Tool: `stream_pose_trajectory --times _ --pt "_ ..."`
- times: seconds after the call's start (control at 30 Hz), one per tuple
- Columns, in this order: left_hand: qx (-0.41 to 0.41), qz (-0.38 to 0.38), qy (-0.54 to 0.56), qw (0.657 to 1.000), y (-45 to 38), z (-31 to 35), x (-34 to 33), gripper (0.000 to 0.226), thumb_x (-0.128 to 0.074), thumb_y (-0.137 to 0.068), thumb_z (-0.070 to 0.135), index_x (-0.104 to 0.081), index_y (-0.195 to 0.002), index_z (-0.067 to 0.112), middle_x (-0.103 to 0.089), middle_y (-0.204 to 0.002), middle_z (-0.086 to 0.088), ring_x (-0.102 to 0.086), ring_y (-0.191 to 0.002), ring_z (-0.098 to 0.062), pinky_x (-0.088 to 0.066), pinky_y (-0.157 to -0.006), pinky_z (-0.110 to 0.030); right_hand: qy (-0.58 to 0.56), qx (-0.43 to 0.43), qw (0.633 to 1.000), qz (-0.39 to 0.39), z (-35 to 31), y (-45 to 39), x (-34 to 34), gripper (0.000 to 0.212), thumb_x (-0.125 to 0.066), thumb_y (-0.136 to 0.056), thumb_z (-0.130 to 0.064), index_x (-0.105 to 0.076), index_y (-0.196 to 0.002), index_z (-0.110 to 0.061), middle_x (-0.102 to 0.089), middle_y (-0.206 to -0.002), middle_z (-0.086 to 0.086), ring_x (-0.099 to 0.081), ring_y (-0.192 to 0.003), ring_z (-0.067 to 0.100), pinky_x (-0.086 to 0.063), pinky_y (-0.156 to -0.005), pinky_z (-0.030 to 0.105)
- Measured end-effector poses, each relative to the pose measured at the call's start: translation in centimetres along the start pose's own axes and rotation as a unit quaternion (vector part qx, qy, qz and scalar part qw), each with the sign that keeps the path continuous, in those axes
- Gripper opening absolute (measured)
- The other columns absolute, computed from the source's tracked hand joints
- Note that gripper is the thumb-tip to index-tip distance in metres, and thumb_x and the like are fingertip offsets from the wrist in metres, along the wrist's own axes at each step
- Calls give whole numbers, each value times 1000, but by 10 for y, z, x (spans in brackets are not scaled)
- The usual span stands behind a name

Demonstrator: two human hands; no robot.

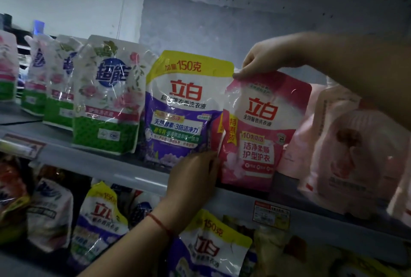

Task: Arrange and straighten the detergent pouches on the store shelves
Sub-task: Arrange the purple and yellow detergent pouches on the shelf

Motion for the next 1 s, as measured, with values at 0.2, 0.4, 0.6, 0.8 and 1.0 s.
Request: stream_pose_trajectory --times 0.2,0.4,0.6,0.8,1.0 --pt "33 -41 -143 988 -16 -8 3 24 -47 -100 30 -67 -101 18 -72 -95 -5 -69 -90 -27 -53 -74 -33 29 5 1000 7 3 -5 8 31 -63 -90 -47 -71 -87 -17 -72 -85 -2 -68 -79 16 -47 -68 28" --pt "12 -75 -248 966 -18 3 0 23 -42 -103 22 -64 -108 19 -72 -102 -4 -69 -94 -25 -40 -66 -30 102 37 979 174 4 -9 16 16 -61 -94 -37 -70 -94 -24 -68 -99 1 -63 -89 22 -50 -81 33" --pt "-84 29 -165 982 -23 32 38 25 -52 -98 41 -64 -100 19 -67 -91 1 -63 -74 -18 -53 -64 -30 130 70 941 305 15 23 2 26 -56 -93 -43 -63 -107 -22 -59 -110 2 -56 -101 23 -44 -84 34" --pt "-251 126 -198 939 -67 91 71 44 -55 -91 40 -62 -127 15 -64 -120 -11 -64 -103 -29 -52 -76 -38 -140 24 926 351 51 105 -64 32 -60 -92 -34 -54 -122 -24 -50 -112 -6 -52 -92 1 -43 -71 17" --pt "-363 37 -340 867 -125 140 46 58 -49 -95 41 -41 -147 15 -51 -142 -14 -54 -126 -30 -46 -102 -44 -380 -114 899 187 84 124 -185 27 -62 -92 -32 -50 -116 -32 -64 -107 -10 -64 -88 4 -56 -71 23"
Point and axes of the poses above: each hand's wrist, its own y-axis away from the middle knuckle, its own x-axis out of the back of the hand, z = x × y, the point moved 5 cm from there along -y, towards the middle knuckle
